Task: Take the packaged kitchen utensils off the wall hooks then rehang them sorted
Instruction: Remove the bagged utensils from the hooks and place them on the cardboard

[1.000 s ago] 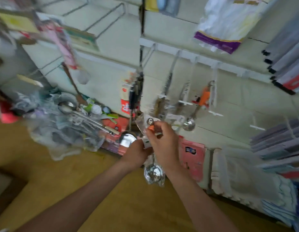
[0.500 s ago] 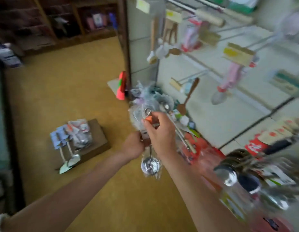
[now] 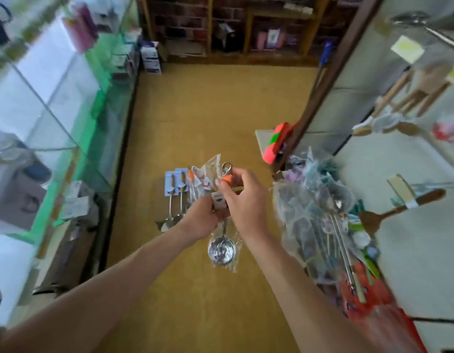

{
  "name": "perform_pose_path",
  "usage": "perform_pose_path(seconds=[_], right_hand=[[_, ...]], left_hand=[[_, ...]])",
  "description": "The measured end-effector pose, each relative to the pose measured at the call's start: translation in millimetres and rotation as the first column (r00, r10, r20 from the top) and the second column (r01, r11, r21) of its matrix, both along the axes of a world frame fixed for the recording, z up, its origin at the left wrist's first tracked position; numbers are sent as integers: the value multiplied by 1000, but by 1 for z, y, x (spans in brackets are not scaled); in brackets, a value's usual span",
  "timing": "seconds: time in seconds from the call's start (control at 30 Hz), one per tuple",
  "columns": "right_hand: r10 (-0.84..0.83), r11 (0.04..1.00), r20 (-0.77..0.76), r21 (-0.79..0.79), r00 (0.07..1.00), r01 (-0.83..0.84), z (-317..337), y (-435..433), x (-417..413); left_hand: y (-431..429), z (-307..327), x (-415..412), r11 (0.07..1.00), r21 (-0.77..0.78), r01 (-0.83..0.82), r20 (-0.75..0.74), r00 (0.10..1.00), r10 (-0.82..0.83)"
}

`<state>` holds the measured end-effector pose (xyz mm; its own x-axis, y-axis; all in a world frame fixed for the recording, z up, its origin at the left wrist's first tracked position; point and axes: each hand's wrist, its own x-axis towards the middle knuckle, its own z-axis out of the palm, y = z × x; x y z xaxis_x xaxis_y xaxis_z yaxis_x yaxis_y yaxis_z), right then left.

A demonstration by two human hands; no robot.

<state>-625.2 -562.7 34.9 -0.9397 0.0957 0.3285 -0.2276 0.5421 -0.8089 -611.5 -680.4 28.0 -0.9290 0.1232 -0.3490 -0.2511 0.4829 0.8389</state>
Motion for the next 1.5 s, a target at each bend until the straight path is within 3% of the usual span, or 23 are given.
perform_pose_path(seconds=[0.37,0.67,1.17,1.5], right_hand=[[70,997,16,-38,997,-69,-4,-88,-46],[86,996,41,-33,995,-85,-16,-121,-91],[109,989,100,-106,989,-99,-61,-106,-291],[128,989,247,-101,960,-106,-130,-108,-395]], left_hand=[[-86,-4,-35,994,68,-85,83,993,79],[-117,-8,-75,993,75,-95,44,995,91],[-103,-52,-270,997,-32,-75,76,994,77],[-103,-127,-360,984,57,-169,183,971,156]])
